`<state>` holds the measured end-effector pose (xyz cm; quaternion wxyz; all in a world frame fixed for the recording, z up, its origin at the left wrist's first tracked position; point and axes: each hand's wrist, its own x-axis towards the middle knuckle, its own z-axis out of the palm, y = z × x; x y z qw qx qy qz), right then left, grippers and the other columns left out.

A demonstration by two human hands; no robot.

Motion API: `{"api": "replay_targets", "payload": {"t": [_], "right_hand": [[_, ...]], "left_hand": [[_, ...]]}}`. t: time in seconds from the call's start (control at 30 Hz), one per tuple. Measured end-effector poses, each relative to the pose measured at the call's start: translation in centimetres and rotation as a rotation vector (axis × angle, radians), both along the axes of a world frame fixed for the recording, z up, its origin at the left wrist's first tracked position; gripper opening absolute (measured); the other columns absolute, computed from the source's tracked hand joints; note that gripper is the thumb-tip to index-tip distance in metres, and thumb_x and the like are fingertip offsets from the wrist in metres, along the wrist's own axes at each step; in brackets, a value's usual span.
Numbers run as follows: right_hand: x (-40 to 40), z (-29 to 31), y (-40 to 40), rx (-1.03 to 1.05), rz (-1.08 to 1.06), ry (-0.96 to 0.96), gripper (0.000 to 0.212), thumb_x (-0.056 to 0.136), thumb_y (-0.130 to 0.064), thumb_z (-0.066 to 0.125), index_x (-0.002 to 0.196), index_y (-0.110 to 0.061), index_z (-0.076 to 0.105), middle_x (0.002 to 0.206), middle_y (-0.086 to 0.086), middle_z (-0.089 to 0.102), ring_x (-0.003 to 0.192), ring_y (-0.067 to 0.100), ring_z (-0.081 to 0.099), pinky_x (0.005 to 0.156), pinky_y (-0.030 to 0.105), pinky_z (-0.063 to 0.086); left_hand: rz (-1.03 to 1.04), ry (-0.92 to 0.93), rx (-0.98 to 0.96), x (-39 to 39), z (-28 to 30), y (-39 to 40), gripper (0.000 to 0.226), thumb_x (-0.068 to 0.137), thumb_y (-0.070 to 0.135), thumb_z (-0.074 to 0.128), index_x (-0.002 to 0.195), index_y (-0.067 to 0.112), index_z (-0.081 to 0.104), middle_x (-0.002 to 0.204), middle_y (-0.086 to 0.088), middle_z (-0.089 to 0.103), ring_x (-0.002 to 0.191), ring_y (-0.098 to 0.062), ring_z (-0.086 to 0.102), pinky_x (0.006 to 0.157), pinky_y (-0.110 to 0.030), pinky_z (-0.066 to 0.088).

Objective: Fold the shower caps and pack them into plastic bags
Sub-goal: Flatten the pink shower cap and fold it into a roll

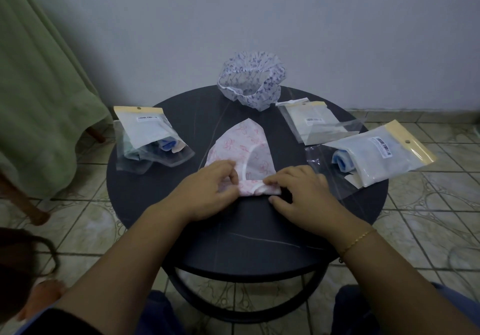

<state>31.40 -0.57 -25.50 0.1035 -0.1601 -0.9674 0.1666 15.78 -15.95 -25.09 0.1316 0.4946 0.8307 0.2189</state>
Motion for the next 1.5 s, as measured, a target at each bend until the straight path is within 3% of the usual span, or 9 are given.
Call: {"api": "replay_targets", "payload": {"t": [0.1,0.53,0.7,0.83,1.0,1.2,1.3,1.4,1.5], "right_hand": [[0.1,0.3,0.2,-0.05,-0.008,0.038,0.039,0.087,-0.033,0.057,0.125,-0.034,0.051,0.118,-0.017,0.051,0.118,0.007,0.033,0.096,0.028,0.02],[-0.1,0.7,0.6,-0.257,-0.004,0.029,0.015,0.09,-0.04,0.056,0.097,-0.033,0.067,0.088,-0.017,0.058,0.1,0.007,0.048,0.092,0.032,0.034],[-0.4,0.9,0.4,-0.524,-0.15,0.126,0.012,0.087,-0.03,0.064,0.097,-0.026,0.058,0.073,-0.006,0.059,0.07,0.006,0.054,0.056,0.012,0.036],[-1.1,0.6,0.0,-0.545,-0.257,0.152,0.014,0.086,-0.029,0.065,0.094,-0.023,0.055,0.066,-0.008,0.051,0.06,0.002,0.047,0.05,0.012,0.032],[-1.6,-0.3,-0.6,-0.375,-0.329,0.162,0.016,0.087,-0.033,0.062,0.098,-0.022,0.058,0.08,-0.002,0.056,0.076,0.01,0.049,0.062,0.023,0.036],[-1.8,-1.0,-2.0,0.18,-0.15,0.312,0.027,0.076,-0.011,0.054,0.097,-0.019,0.07,0.101,0.0,0.067,0.094,0.023,0.061,0.07,0.034,0.046],[-1.9,-0.8,-2.5,0.195,-0.077,0.142,0.048,0.075,-0.019,0.034,0.107,-0.02,0.07,0.111,-0.001,0.069,0.099,0.016,0.066,0.072,0.033,0.049],[-1.5,-0.7,-2.4,0.12,-0.038,-0.053,0.061,0.084,-0.024,0.019,0.142,-0.026,0.038,0.148,-0.007,0.038,0.133,0.007,0.036,0.104,0.033,0.027],[-1.2,-0.5,-2.3,0.089,-0.024,-0.126,0.052,0.097,-0.024,0.025,0.148,-0.029,0.022,0.155,-0.01,0.021,0.141,0.003,0.018,0.113,0.031,0.01]], "left_hand": [[0.007,0.006,0.002,0.2,-0.2,-0.2,0.042,0.068,0.059,0.071,0.092,0.034,0.047,0.138,0.026,0.039,0.123,0.0,0.041,0.094,-0.026,0.037],[0.048,0.031,0.039,-0.2,0.7,0.1,0.053,0.077,0.065,0.051,0.1,0.021,0.069,0.117,0.017,0.057,0.11,0.0,0.051,0.093,-0.02,0.039],[0.175,0.005,0.132,-0.2,0.7,0.1,0.029,0.079,0.056,0.061,0.084,0.028,0.054,0.088,0.013,0.057,0.082,-0.002,0.054,0.074,-0.026,0.046],[0.181,0.025,0.168,-0.3,0.5,0.3,0.017,0.085,0.044,0.061,0.086,0.031,0.05,0.092,0.014,0.056,0.085,-0.002,0.053,0.073,-0.025,0.043],[0.16,0.151,0.145,-0.4,-0.1,0.7,0.013,0.089,0.041,0.056,0.085,0.028,0.053,0.096,0.012,0.053,0.088,-0.009,0.053,0.078,-0.033,0.046],[0.095,0.42,0.298,0.0,-1.1,1.3,0.019,0.083,0.032,0.058,0.081,0.017,0.068,0.1,0.002,0.066,0.094,-0.02,0.062,0.077,-0.039,0.049],[0.016,0.369,0.253,0.3,-1.6,1.9,0.03,0.091,0.024,0.046,0.108,0.017,0.069,0.124,-0.001,0.063,0.119,-0.022,0.056,0.094,-0.042,0.048],[0.094,0.2,0.077,0.0,-2.0,1.9,0.035,0.098,0.026,0.038,0.13,0.031,0.051,0.131,0.01,0.053,0.123,-0.02,0.048,0.097,-0.038,0.042],[0.105,0.138,0.02,0.0,-1.8,1.8,0.036,0.099,0.028,0.033,0.133,0.032,0.045,0.132,0.009,0.051,0.118,-0.019,0.05,0.093,-0.04,0.044]]}}
